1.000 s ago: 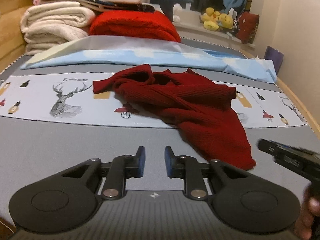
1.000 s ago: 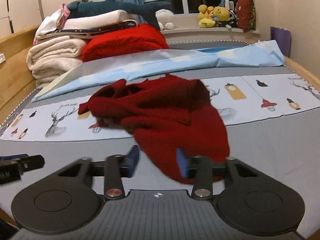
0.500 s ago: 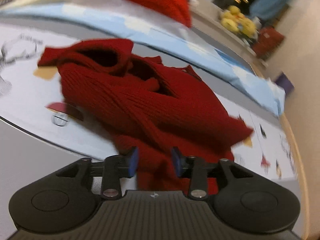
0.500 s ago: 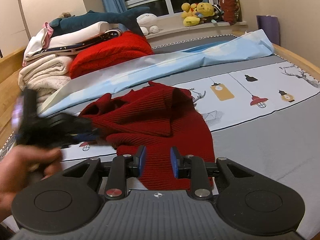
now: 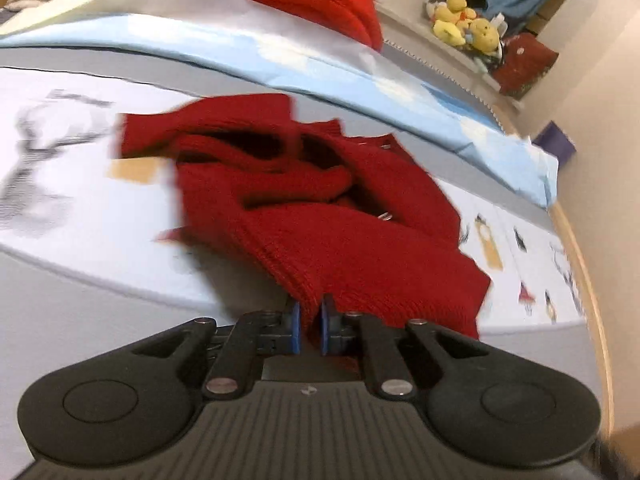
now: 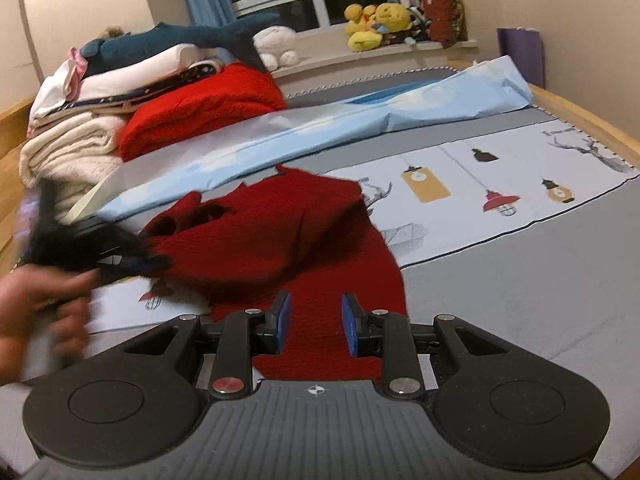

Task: Fold small clothes
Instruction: 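Grasp the red sweater with both grippers and lift it off the sheet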

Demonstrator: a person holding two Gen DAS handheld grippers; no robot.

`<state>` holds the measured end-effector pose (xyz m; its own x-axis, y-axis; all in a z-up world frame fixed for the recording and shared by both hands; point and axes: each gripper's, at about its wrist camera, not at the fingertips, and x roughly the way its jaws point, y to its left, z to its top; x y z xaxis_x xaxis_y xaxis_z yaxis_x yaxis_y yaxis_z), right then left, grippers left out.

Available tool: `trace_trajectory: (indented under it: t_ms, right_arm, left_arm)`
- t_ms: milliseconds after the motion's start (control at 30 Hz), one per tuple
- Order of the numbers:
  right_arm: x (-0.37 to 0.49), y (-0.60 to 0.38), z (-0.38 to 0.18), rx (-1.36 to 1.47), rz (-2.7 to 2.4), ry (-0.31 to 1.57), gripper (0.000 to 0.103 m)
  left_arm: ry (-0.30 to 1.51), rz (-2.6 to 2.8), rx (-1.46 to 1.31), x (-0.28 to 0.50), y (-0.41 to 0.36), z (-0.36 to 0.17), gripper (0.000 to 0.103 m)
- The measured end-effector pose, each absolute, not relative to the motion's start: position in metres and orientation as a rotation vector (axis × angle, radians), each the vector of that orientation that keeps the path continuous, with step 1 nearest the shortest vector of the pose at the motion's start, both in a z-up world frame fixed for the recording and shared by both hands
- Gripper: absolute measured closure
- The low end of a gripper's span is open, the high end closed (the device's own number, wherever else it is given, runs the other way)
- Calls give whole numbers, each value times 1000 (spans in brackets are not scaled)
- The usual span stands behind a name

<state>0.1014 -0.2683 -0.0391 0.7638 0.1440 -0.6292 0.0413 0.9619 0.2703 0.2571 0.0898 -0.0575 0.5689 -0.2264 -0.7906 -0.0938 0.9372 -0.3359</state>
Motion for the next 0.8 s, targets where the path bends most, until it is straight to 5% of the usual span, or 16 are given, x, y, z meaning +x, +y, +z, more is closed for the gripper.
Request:
trace_trajectory:
  t_ms: [300, 600, 800]
  right_arm:
    - [94, -284, -38, 324, -73, 663, 74]
    - [151, -266, -90, 335, -12, 915, 62]
    - [179, -235, -143, 404, 44, 1129, 62]
  left_arm:
    - [1130, 241, -183, 164, 255, -74, 102]
    - [1177, 50, -223, 149, 270, -99, 75]
    - [1183, 4, -240, 161, 264, -122, 71]
